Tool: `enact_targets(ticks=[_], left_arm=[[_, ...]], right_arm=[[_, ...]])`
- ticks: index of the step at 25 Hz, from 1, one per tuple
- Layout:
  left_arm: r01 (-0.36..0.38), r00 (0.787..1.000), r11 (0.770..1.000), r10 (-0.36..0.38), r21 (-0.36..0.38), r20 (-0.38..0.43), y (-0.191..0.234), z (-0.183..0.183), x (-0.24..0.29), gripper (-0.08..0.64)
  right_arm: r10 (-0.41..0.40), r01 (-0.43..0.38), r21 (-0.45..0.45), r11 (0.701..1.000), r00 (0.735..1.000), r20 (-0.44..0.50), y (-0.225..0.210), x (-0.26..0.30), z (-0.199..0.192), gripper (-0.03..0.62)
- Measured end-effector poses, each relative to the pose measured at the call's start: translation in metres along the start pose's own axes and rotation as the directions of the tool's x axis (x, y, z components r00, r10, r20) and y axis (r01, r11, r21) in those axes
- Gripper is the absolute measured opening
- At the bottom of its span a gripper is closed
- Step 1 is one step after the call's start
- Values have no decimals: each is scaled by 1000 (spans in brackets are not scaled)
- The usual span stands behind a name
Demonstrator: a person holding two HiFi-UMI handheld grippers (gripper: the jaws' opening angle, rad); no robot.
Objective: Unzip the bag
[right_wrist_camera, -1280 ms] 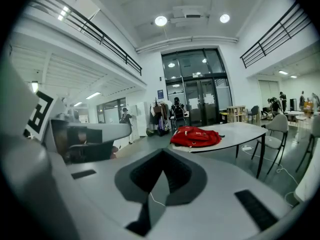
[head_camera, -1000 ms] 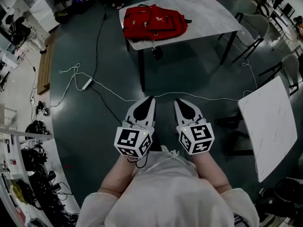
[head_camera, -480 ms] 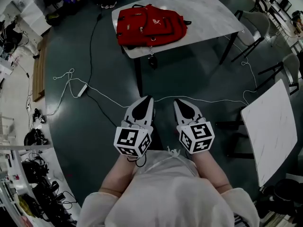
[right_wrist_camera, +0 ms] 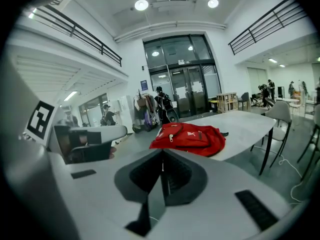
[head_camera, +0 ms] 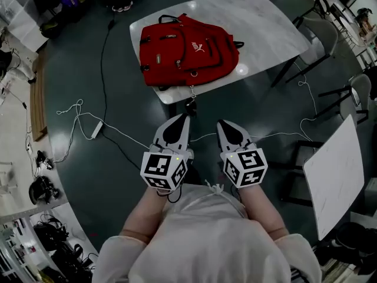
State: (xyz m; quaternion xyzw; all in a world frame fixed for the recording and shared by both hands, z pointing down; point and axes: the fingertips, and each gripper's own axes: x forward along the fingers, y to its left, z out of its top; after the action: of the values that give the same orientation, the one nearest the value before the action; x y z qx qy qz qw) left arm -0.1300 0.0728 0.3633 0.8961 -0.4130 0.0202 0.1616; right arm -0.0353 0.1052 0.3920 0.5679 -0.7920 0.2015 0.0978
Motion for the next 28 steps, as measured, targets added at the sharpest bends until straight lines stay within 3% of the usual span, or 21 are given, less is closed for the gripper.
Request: enact_targets(ticks=[7, 15, 22, 28], left_arm=[[10, 998, 1000, -8, 26, -69, 77, 12, 61, 23], [-44, 985, 999, 39, -22, -167, 135, -27, 100, 23], [-39, 962, 999, 28, -36, -270, 164, -86, 131, 23], [-18, 949, 1000, 13, -12, -314, 174, -122, 164, 23]], right_arm=[[-33, 35, 18, 999, 997, -72, -17, 94, 18, 28], [-37, 48, 43, 998, 973, -230, -37, 167, -18, 29], [24, 10, 82, 997, 917, -399, -48, 219, -67, 30], [67, -31, 76, 997, 845, -531, -57, 248, -111, 42]])
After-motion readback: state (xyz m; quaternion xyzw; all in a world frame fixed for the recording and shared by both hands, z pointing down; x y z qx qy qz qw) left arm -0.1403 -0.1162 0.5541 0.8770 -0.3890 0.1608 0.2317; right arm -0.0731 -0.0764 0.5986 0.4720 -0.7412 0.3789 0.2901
